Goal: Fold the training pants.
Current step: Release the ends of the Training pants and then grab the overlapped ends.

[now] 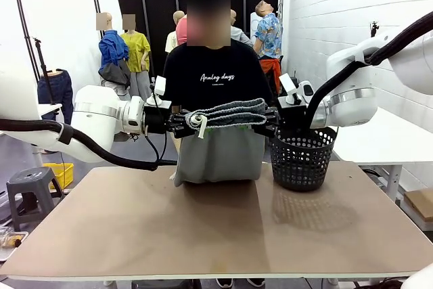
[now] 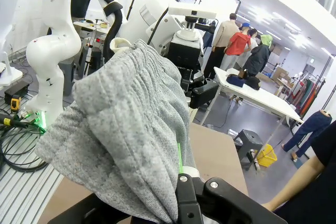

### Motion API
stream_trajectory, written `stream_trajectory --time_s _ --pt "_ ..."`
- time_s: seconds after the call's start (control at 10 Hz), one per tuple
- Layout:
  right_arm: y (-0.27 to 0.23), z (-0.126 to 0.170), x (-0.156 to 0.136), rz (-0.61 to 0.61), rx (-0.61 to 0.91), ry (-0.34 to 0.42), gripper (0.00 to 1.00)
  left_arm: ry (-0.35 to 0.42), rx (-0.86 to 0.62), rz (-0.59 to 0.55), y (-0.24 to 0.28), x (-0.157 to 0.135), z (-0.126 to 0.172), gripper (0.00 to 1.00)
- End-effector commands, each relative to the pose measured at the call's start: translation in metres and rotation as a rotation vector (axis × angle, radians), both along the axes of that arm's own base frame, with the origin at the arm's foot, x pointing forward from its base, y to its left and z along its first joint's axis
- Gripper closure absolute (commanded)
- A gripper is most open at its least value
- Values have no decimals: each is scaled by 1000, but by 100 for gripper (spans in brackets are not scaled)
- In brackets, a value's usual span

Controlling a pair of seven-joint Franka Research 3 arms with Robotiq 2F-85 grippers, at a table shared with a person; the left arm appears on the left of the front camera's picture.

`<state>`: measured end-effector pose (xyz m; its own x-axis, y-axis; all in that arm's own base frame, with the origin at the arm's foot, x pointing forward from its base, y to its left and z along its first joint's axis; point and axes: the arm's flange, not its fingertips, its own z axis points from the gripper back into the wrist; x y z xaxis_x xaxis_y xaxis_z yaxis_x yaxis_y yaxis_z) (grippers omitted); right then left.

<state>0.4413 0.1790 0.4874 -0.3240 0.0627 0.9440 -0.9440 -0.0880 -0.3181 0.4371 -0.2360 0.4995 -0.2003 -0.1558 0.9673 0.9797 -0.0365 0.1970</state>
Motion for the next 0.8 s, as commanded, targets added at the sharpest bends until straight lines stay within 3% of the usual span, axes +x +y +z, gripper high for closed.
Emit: stream_trajectory --time_s 0.0,0.7 --pt "0 1 -2 3 1 0 100 -10 -1 6 -1 -2 3 100" --pt "0 1 -2 3 1 0 100 -10 -1 6 -1 -2 3 100"
